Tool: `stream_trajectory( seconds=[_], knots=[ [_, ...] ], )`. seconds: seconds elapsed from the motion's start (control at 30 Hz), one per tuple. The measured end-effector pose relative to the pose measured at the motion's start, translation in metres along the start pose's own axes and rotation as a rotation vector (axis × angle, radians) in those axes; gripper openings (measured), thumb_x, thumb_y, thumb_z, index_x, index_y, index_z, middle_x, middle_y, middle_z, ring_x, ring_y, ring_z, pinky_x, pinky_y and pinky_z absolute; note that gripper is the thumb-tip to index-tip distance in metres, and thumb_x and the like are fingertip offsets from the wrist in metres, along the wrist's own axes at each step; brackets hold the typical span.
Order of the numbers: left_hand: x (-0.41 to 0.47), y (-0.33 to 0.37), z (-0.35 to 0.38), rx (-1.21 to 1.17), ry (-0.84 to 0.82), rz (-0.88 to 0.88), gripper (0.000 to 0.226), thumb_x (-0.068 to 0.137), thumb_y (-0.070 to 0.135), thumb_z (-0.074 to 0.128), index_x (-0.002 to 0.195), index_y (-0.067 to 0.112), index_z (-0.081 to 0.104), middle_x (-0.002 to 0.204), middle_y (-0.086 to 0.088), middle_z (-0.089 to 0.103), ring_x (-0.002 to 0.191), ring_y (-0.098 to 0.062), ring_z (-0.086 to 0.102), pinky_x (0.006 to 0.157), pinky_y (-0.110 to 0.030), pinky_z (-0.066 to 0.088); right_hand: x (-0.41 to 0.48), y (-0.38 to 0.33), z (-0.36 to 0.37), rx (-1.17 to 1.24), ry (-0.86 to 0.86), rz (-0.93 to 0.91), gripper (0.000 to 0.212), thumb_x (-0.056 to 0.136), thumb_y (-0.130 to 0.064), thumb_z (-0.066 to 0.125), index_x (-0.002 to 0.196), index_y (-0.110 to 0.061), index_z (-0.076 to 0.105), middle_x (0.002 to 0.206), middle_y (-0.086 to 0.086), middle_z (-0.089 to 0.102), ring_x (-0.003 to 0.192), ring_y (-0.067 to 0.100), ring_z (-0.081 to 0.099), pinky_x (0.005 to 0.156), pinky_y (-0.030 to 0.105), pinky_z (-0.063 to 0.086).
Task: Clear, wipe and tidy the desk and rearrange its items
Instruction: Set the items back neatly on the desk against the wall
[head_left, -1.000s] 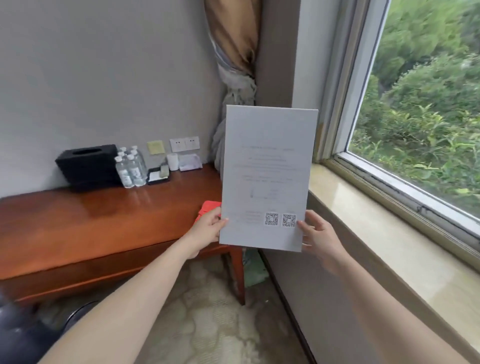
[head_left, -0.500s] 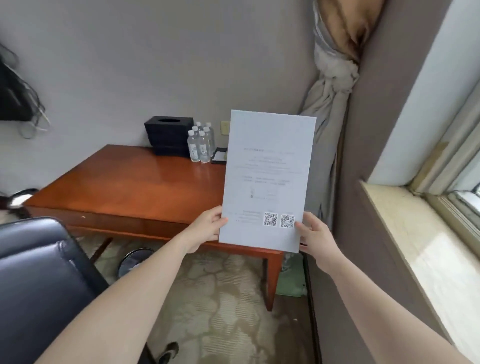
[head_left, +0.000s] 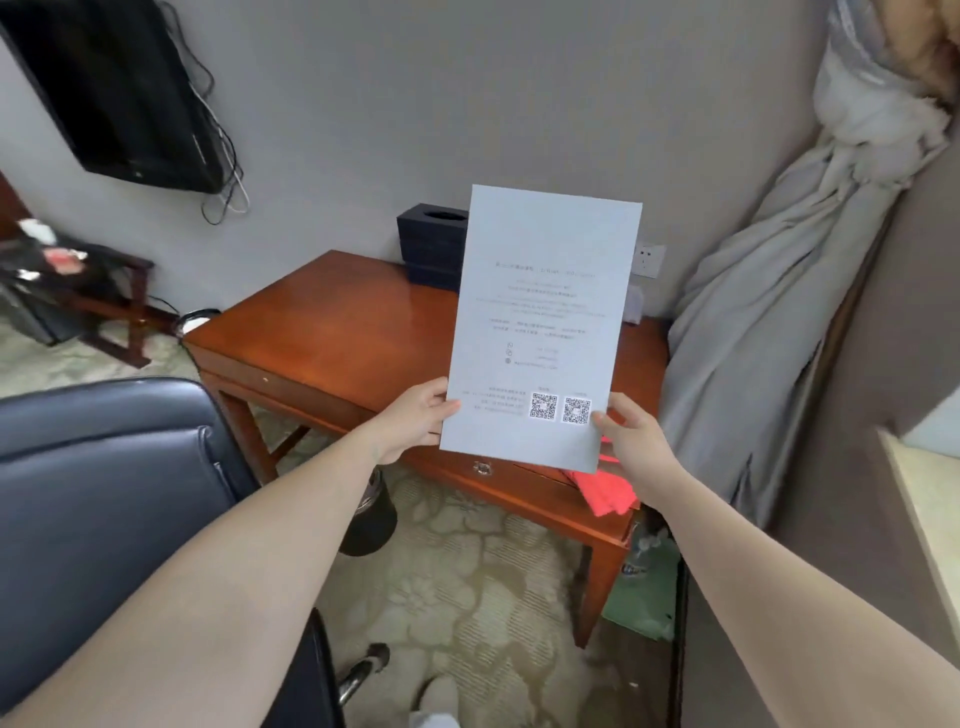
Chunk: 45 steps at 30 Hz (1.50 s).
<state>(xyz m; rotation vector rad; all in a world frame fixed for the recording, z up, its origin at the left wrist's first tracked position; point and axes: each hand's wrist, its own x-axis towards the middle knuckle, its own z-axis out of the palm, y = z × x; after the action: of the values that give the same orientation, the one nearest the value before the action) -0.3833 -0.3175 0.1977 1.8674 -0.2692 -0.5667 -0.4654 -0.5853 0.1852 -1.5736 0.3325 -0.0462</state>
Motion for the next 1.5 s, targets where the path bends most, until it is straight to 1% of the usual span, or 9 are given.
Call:
stream_trajectory(
  seconds=[0.13,0.33,0.43,0.53,0.67,0.97,1.23,1.33,1.5],
  knots=[
    [0.023,-0.007,-0.028,-0.023,0.056,-0.014,0.035,0.104,0.025,0.048,0.139,0.031,0.048,0.126,0.009,0.065,0.111,-0.010,0.064,0.085,-0.024,0.053,0.045,-0.008,0.024,-0.018,-0.027,-0.011,0.020,0.101,-0.009,0.046,0.103,-0.021,0.062,0.101,0.004,0.067,0.082,0.024,0.062,0.064,0.034,0.058],
    [0.067,-0.016,-0.099,-0.027,0.111,-0.030,0.037,0.104,0.024,0.049,0.140,0.031,0.046,0.128,0.009,0.063,0.107,-0.005,0.063,0.076,-0.018,0.052,0.124,-0.017,0.080,-0.049,-0.107,-0.050,0.022,0.101,-0.012,0.046,0.105,-0.025,0.064,0.113,0.007,0.070,0.101,0.029,0.067,0.076,0.046,0.060],
    [0.091,-0.017,-0.144,-0.012,0.124,-0.033,0.040,0.103,0.025,0.051,0.142,0.030,0.046,0.131,0.008,0.063,0.114,-0.009,0.061,0.085,-0.024,0.053,0.164,-0.027,0.116,-0.031,-0.126,-0.055,0.023,0.101,-0.012,0.046,0.105,-0.026,0.064,0.113,0.005,0.070,0.099,0.029,0.068,0.070,0.042,0.059],
    [0.114,-0.018,-0.191,0.007,0.144,-0.051,0.044,0.101,0.028,0.053,0.144,0.030,0.044,0.138,0.007,0.059,0.125,-0.017,0.056,0.105,-0.040,0.047,0.201,-0.040,0.155,-0.023,-0.133,-0.058,0.023,0.101,-0.012,0.046,0.107,-0.026,0.063,0.113,0.005,0.070,0.096,0.026,0.067,0.069,0.040,0.058],
    [0.143,-0.020,-0.240,-0.004,0.186,-0.049,0.044,0.101,0.028,0.053,0.144,0.031,0.045,0.136,0.006,0.060,0.125,-0.018,0.057,0.109,-0.048,0.043,0.247,-0.056,0.196,-0.006,-0.155,-0.053,0.025,0.102,-0.012,0.046,0.109,-0.029,0.062,0.114,0.002,0.069,0.100,0.027,0.067,0.070,0.039,0.058],
    [0.198,-0.029,-0.313,-0.087,0.307,-0.056,0.038,0.103,0.025,0.051,0.141,0.031,0.049,0.129,0.004,0.065,0.118,-0.018,0.062,0.106,-0.046,0.046,0.354,-0.085,0.261,-0.059,-0.278,-0.056,0.023,0.102,-0.012,0.045,0.117,-0.021,0.061,0.109,0.000,0.069,0.095,0.023,0.068,0.067,0.036,0.056],
    [0.226,-0.039,-0.365,-0.166,0.413,-0.072,0.026,0.103,0.024,0.051,0.126,0.036,0.054,0.122,0.003,0.067,0.109,-0.013,0.066,0.086,-0.026,0.054,0.424,-0.103,0.319,-0.104,-0.394,-0.051,0.024,0.103,-0.013,0.044,0.119,-0.022,0.060,0.110,-0.003,0.070,0.099,0.020,0.068,0.073,0.039,0.059],
    [0.246,-0.046,-0.392,-0.175,0.424,-0.083,0.024,0.102,0.025,0.053,0.121,0.039,0.055,0.122,0.002,0.068,0.110,-0.014,0.067,0.089,-0.028,0.054,0.451,-0.104,0.343,-0.119,-0.393,-0.048,0.024,0.103,-0.012,0.044,0.119,-0.021,0.060,0.112,-0.002,0.070,0.100,0.019,0.068,0.079,0.043,0.059],
    [0.291,-0.063,-0.443,-0.185,0.391,-0.095,0.028,0.102,0.025,0.054,0.127,0.037,0.055,0.121,0.003,0.069,0.110,-0.014,0.067,0.091,-0.031,0.054,0.500,-0.100,0.381,-0.126,-0.391,-0.015,0.025,0.104,-0.012,0.043,0.120,-0.020,0.059,0.112,-0.004,0.070,0.101,0.018,0.068,0.081,0.043,0.059]
  ],
)
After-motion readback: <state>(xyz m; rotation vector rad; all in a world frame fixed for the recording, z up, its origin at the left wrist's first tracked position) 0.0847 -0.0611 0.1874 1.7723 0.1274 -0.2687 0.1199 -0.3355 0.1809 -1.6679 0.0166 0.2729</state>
